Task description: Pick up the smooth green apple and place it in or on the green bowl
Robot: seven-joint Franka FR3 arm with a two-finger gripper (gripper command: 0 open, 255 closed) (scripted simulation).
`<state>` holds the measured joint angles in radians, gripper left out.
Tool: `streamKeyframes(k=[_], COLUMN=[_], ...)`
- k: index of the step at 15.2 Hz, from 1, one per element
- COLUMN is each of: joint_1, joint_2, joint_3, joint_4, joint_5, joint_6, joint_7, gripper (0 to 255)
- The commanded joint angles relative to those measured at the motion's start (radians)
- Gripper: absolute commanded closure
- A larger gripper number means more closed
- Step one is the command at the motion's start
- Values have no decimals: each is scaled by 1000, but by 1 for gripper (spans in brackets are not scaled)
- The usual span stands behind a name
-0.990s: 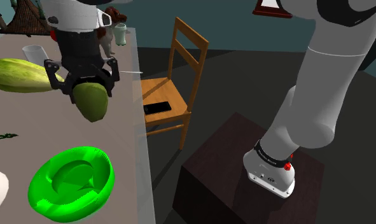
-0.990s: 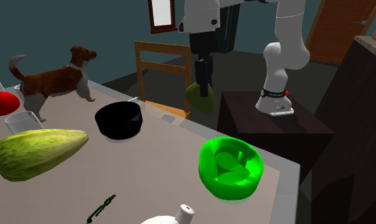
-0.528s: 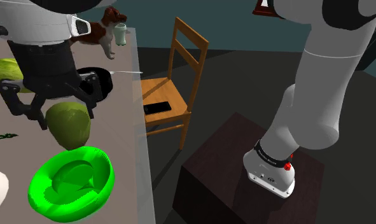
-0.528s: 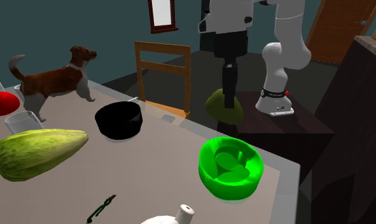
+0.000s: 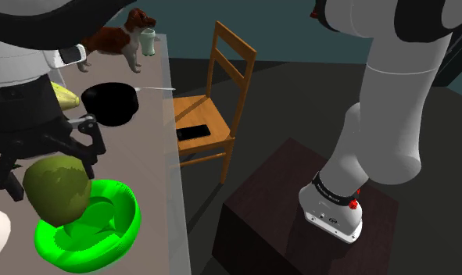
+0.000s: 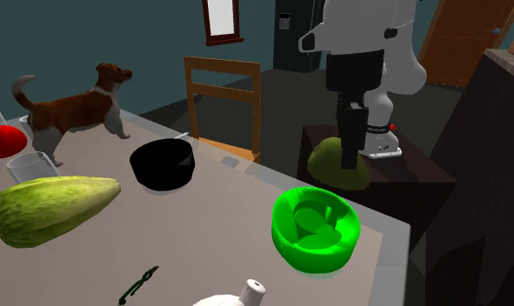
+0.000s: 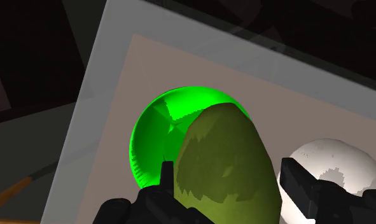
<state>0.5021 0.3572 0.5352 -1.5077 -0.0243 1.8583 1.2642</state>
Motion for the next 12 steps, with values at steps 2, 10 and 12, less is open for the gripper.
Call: streamKeyframes(k=[2,10,12], joint_1=[1,0,0], joint_2=[6,27,34], joint_3=[-2,-8,-10], joint_4=[-32,-113,-131], joint_5=[-3,-12,-16], joint_6=[38,137,161], joint_7=[0,-4,-4], gripper=[255,255,255])
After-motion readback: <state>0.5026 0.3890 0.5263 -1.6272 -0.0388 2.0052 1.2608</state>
